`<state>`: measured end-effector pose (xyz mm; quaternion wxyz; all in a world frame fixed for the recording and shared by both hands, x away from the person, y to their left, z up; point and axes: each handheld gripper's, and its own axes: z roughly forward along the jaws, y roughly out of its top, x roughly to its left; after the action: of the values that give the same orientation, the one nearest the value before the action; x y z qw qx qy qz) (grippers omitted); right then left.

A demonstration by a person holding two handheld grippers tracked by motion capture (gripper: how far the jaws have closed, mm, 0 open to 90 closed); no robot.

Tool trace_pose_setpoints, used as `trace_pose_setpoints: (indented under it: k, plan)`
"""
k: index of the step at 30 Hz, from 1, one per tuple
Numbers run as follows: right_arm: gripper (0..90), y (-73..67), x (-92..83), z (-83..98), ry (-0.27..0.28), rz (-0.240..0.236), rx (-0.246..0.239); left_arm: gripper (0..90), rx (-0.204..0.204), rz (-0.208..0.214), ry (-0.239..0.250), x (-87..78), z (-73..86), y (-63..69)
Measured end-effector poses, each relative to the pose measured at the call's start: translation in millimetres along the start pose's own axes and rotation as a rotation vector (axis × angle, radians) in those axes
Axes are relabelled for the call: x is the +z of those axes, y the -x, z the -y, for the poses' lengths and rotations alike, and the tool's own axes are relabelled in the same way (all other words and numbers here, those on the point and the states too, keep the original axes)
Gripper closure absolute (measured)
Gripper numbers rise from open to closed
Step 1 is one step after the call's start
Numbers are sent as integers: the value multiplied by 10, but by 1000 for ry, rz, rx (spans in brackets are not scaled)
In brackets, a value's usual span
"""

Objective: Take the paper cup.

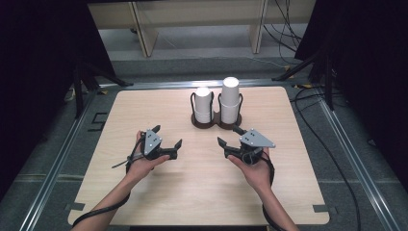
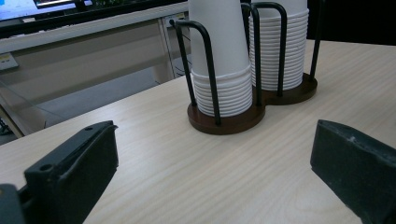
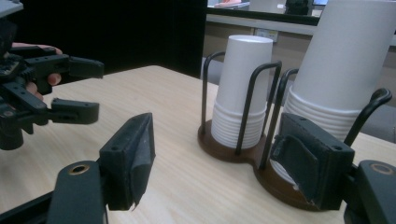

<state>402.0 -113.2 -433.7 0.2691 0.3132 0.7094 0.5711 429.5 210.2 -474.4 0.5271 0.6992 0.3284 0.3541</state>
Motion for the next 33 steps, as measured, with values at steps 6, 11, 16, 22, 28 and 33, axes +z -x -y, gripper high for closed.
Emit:
trace_pose_setpoints:
  k: [6, 11, 16, 22, 28, 33]
  plan:
    - [289, 44, 109, -100, 1, 17, -58, 3, 10, 13, -22, 220, -75, 7]
    - [290, 47, 225, -158, 2, 2, -43, 3, -21, 29, -45, 393, -114, 41]
    - [291, 49, 337, -224, -12, 1, -54, 5, 13, 40, -47, 549, -146, 39]
    - [295, 64, 487, -312, -12, 0, -48, 14, 29, 64, -70, 753, -162, 12]
    - [301, 89, 675, -403, -1, 7, -55, 24, 24, 70, -96, 940, -157, -7]
    - [302, 111, 804, -468, -2, 17, -48, 52, 23, 80, -102, 1044, -148, 0]
